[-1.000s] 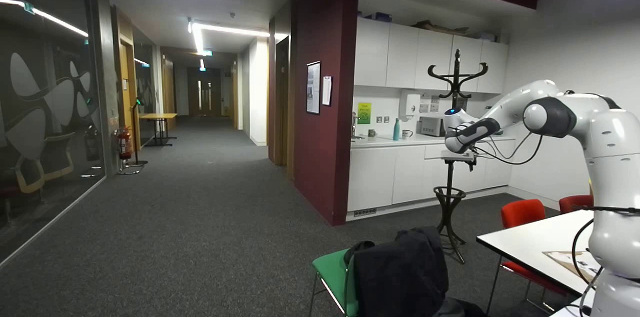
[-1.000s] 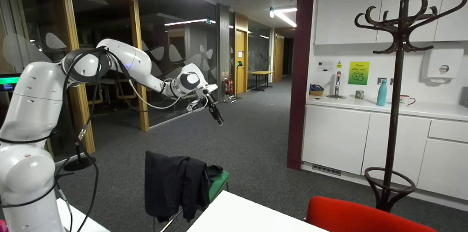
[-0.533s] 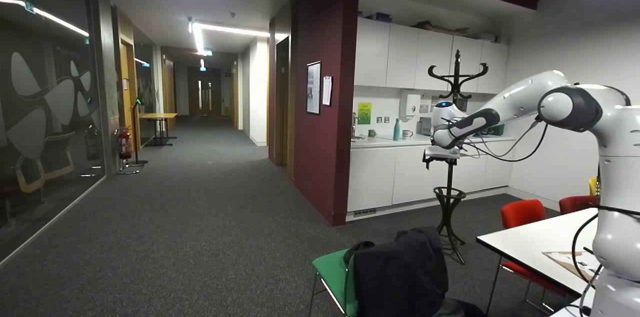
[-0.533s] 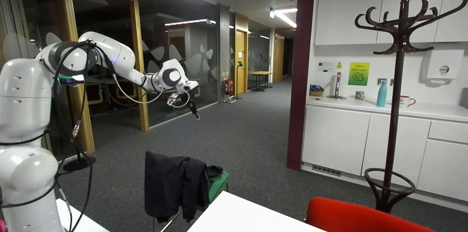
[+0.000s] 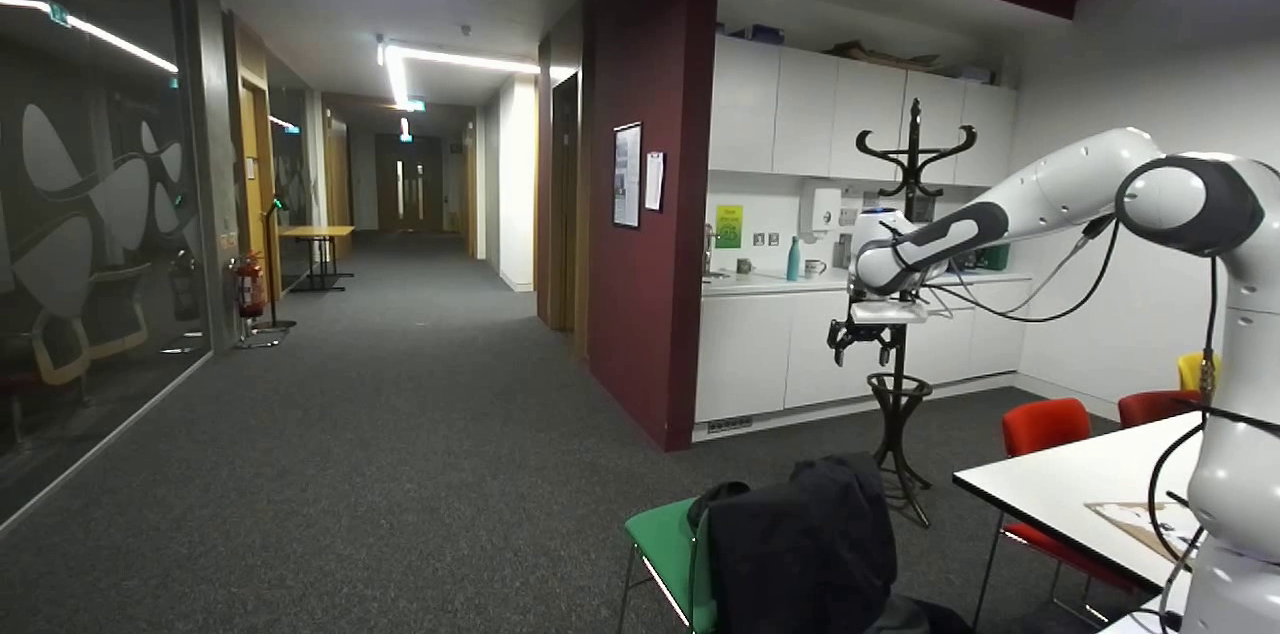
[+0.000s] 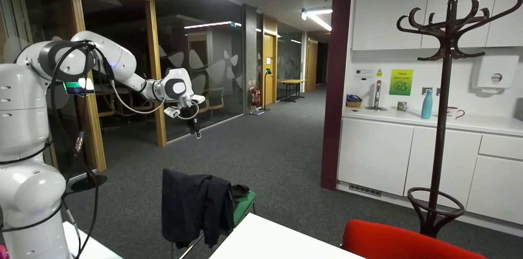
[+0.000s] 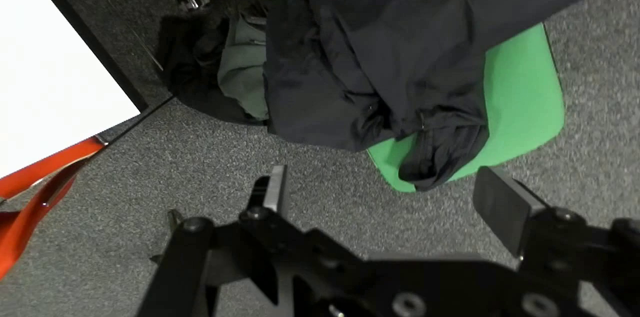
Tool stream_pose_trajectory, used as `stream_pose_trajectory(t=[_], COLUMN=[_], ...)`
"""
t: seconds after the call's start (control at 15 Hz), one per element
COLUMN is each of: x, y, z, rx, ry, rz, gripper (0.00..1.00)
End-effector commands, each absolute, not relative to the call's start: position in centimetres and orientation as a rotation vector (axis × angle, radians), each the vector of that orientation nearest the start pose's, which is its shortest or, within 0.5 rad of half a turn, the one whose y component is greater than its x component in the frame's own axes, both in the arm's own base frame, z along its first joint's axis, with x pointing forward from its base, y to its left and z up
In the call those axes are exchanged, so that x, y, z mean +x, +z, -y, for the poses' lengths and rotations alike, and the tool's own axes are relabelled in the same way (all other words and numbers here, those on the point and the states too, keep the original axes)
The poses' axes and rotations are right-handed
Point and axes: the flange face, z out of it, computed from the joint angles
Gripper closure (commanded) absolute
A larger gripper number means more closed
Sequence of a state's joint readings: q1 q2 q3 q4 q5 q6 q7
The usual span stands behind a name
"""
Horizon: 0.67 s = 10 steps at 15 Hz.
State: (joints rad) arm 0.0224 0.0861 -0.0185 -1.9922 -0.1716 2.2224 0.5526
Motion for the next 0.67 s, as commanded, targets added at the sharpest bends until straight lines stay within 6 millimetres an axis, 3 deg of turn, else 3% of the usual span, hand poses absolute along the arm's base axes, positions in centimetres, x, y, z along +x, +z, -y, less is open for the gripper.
stream_pose_trajectory(t=[0.0,0.27,0.6], x=[58.5,58.4,58.7], y=[43.2,42.9,37.6], z=[0.3,0.5,-4.1], rx=[-3.167,-3.191,-3.152], ry=[-0.253,-0.242,-0.168], rz=[-0.685,-0.607,-0.386], gripper=[0.00,0.00,0.00])
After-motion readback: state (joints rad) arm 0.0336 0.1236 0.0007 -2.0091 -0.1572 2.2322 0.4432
